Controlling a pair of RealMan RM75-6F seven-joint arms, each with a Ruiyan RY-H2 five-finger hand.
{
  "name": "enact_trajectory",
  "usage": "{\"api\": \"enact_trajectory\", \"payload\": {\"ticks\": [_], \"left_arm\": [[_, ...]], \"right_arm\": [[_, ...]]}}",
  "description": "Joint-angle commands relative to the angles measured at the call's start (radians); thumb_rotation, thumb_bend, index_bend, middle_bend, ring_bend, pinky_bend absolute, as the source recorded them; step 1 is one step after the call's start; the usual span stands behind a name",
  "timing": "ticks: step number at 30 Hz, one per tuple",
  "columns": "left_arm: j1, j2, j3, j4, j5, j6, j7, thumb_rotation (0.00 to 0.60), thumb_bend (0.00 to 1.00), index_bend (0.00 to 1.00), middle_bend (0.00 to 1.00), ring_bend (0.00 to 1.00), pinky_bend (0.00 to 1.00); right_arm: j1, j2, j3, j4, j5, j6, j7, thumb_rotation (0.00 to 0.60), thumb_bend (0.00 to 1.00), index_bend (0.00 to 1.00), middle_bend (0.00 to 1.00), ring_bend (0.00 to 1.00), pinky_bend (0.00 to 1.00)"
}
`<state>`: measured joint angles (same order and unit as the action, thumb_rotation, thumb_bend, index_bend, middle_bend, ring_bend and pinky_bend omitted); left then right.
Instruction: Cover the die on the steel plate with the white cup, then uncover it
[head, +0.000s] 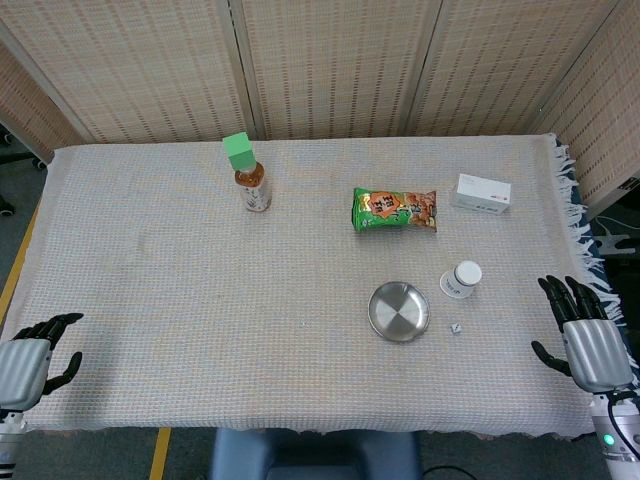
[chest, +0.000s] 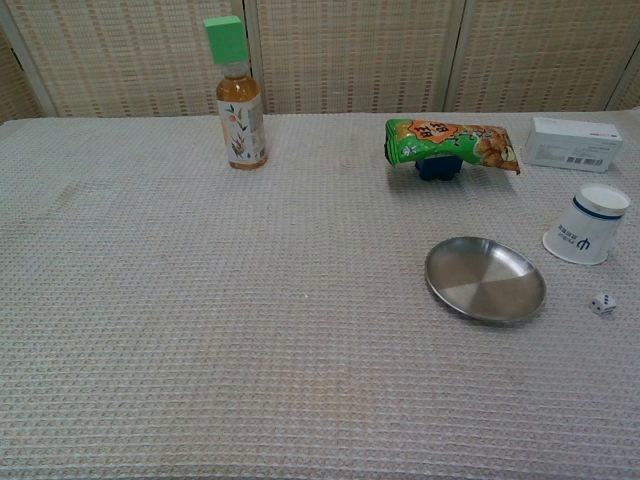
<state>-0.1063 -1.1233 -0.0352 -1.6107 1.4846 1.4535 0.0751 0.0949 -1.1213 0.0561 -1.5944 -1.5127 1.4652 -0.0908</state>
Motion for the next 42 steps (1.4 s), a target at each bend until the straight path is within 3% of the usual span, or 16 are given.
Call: {"api": "enact_trajectory", "payload": {"ticks": [1,9,12,15,17,20,24,28,35,42], "left_arm": [[-0.001,-0.001,0.001,0.001,0.003,-0.001,0.000,0.600,0.40,0.23,0.26,0.32,0.40],[-0.006,-0.003,0.002,0.011,0.012,-0.003,-0.012,0.600,0.40,0.23,0.26,0.32,0.40],[-0.007,-0.005,0.001,0.015,0.013,-0.003,-0.015,0.600,0.40,0.23,0.26,0.32,0.40],[-0.009,-0.007,0.000,0.020,0.008,-0.008,-0.018,0.600,0.40,0.23,0.26,0.32,0.40],[-0.010,-0.007,-0.001,0.022,0.000,-0.014,-0.016,0.600,0.40,0.23,0.26,0.32,0.40],[-0.003,-0.002,0.002,0.012,0.003,-0.002,-0.009,0.600,0.40,0.23,0.26,0.32,0.40],[-0.001,0.000,0.000,0.008,-0.001,0.002,-0.009,0.600,0.40,0.23,0.26,0.32,0.40],[-0.005,-0.003,-0.003,0.010,-0.014,-0.011,-0.003,0.600,0.40,0.24,0.26,0.32,0.40],[-0.005,-0.002,-0.001,0.010,-0.008,-0.010,-0.004,0.600,0.40,0.23,0.26,0.32,0.40],[-0.006,-0.002,-0.002,0.012,-0.014,-0.014,-0.007,0.600,0.40,0.24,0.26,0.32,0.40]], "right_arm": [[-0.001,0.002,-0.002,-0.003,0.001,-0.002,-0.002,0.600,0.11,0.00,0.05,0.00,0.11],[-0.003,0.002,-0.010,-0.005,-0.011,0.001,-0.021,0.600,0.11,0.00,0.06,0.00,0.11],[-0.003,0.000,-0.008,-0.002,-0.013,0.006,-0.027,0.600,0.11,0.01,0.11,0.00,0.13],[-0.003,-0.006,-0.002,0.006,-0.009,0.011,-0.040,0.600,0.11,0.05,0.28,0.09,0.24],[0.002,-0.011,0.006,0.011,0.008,0.002,-0.068,0.600,0.11,0.12,0.48,0.27,0.41],[0.028,-0.013,0.024,0.019,0.034,-0.036,-0.088,0.600,0.11,0.21,0.65,0.45,0.59],[0.049,-0.022,0.036,0.037,0.052,-0.067,-0.083,0.600,0.11,0.24,0.77,0.58,0.74],[0.085,-0.009,0.036,0.039,0.085,-0.155,-0.081,0.600,0.11,0.24,0.80,0.62,0.78],[0.195,0.049,0.017,0.066,0.104,-0.410,0.084,0.600,0.11,0.24,0.83,0.66,0.82],[0.275,0.006,-0.001,0.162,0.076,-0.544,0.219,0.600,0.11,0.29,0.85,0.68,0.84]]}}
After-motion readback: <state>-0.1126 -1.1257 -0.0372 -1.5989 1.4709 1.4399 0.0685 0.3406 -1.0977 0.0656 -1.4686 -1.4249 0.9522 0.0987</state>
